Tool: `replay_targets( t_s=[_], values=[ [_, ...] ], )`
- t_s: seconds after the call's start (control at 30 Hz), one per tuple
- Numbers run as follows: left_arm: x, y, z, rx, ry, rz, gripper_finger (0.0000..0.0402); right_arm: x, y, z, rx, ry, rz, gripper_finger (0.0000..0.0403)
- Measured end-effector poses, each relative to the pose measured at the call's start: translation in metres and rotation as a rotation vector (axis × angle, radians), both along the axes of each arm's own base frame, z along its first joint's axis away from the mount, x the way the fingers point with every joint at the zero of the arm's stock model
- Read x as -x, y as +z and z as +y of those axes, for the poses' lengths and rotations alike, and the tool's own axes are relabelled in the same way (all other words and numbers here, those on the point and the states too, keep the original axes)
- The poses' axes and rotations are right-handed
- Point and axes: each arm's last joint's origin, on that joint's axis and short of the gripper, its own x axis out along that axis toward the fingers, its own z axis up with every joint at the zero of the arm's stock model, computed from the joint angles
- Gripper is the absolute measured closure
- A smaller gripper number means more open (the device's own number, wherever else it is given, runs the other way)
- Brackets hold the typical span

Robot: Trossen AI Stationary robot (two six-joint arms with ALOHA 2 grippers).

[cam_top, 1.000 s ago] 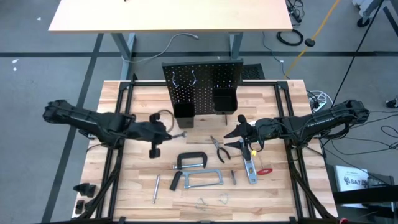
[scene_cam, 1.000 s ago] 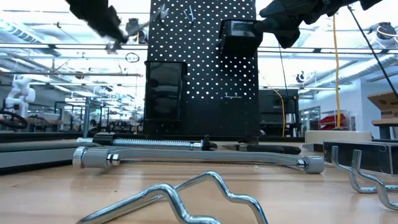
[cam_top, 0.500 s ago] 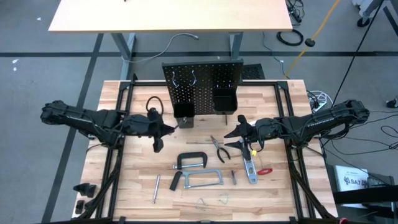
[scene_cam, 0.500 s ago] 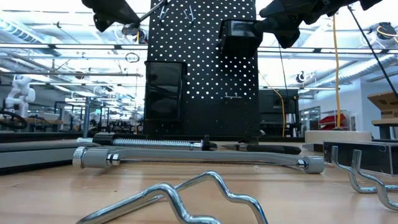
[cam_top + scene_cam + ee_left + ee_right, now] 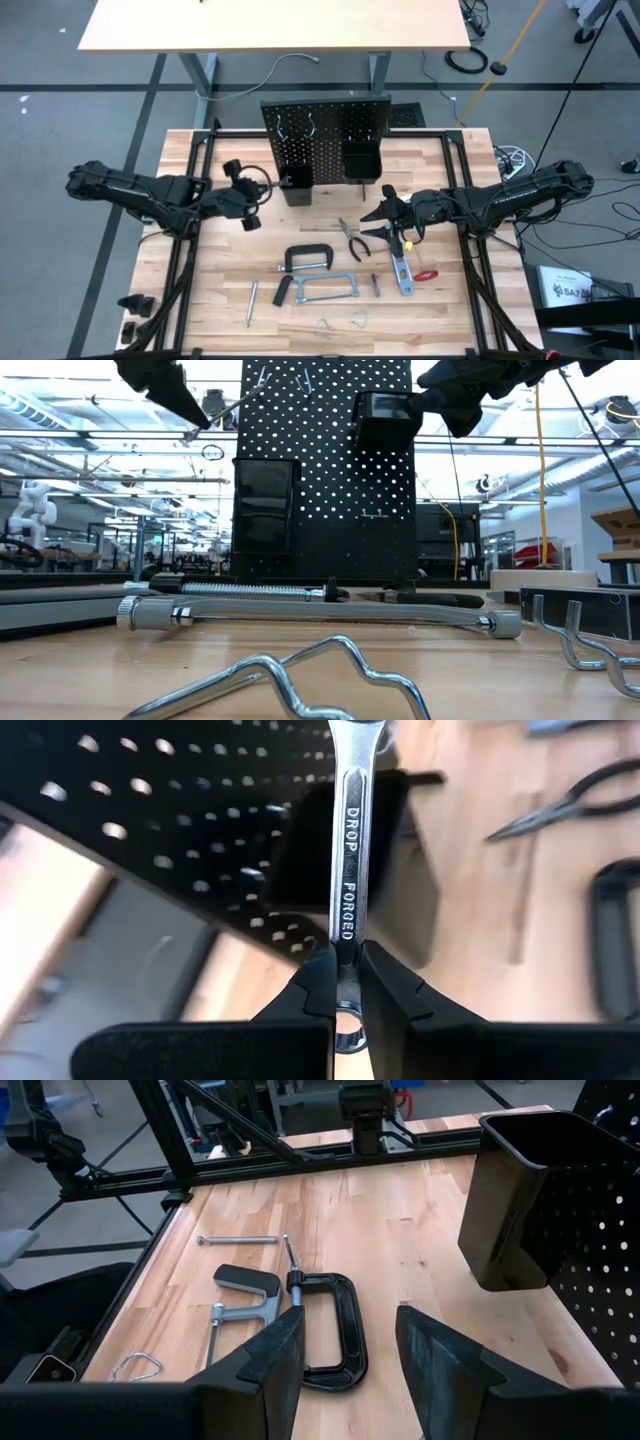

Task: Hang tools onto peg board
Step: Put the wrench into the bottom black bin on the peg board

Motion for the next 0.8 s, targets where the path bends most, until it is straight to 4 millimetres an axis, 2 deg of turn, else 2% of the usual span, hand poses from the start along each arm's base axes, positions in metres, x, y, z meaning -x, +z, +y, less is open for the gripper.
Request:
replay_targets(
  t_s=[0.2, 0.33, 0.6, 0.8],
  values=[
    [-0.013, 0.026, -0.005, -0.187, 0.002, 0.103, 0.038, 0.0, 0.0, -0.001, 0.015, -0.041, -0.003, 0.025],
    [-0.023, 0.031, -0.006, -0.319, -0.01, 0.238, 0.038, 0.0, 0.0, -0.001, 0.016, -0.044, -0.003, 0.025],
    [-0.045, 0.009, -0.008, -0.611, -0.037, 0.534, 0.038, 0.0, 0.0, -0.001, 0.016, -0.044, -0.002, 0.025],
    [-0.055, -0.01, -0.004, -0.709, -0.018, 0.705, 0.038, 0.0, 0.0, -0.001, 0.017, -0.044, -0.001, 0.025]
  ],
)
